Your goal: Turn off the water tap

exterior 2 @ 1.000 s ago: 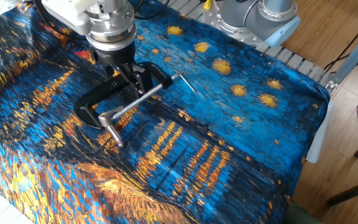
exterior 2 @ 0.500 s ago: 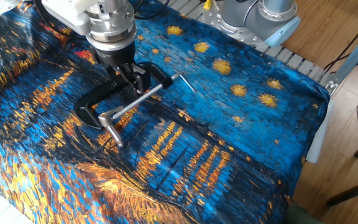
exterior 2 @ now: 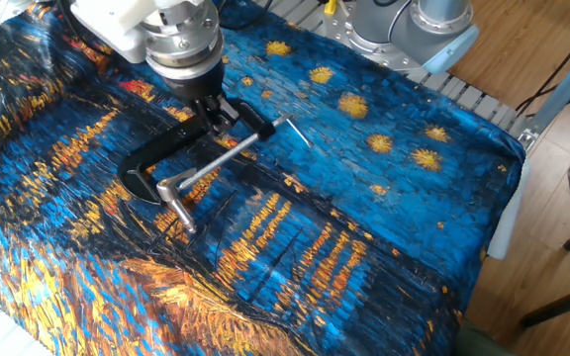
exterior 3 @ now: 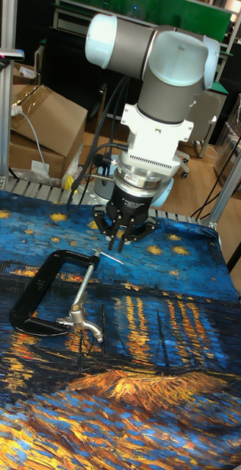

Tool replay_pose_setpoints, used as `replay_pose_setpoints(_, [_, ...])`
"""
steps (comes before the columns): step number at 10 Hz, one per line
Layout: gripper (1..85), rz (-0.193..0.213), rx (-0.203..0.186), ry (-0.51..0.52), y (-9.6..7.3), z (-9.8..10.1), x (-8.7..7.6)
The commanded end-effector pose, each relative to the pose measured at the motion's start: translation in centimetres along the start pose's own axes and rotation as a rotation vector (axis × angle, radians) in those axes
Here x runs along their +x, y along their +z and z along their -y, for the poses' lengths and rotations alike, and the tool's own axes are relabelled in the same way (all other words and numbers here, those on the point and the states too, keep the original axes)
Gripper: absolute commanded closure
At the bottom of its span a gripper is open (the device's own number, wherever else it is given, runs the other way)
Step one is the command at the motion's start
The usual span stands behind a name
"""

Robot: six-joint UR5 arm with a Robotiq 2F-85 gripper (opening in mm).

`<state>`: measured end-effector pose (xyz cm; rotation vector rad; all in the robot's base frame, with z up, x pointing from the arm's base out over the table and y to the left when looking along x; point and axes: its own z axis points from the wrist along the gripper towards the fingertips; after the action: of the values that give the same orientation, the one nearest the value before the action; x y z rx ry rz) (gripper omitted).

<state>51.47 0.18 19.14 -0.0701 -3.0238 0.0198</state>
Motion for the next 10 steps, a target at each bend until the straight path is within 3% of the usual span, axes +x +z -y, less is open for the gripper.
replay_pose_setpoints(1, [84.3,-0.013,-0.006,0.009,-0.2,-0.3,0.3])
replay_pose_setpoints(3, [84.3,-0.01,-0.005,0.005,-0.1,-0.2,0.3])
replay_pose_setpoints(6, [84.3,0.026,-0.018,-0.028,0.8,0.7,0.1])
replay_pose_setpoints(10, [84.3,0.08,-0.085,-0.06,2.8,0.9,0.1])
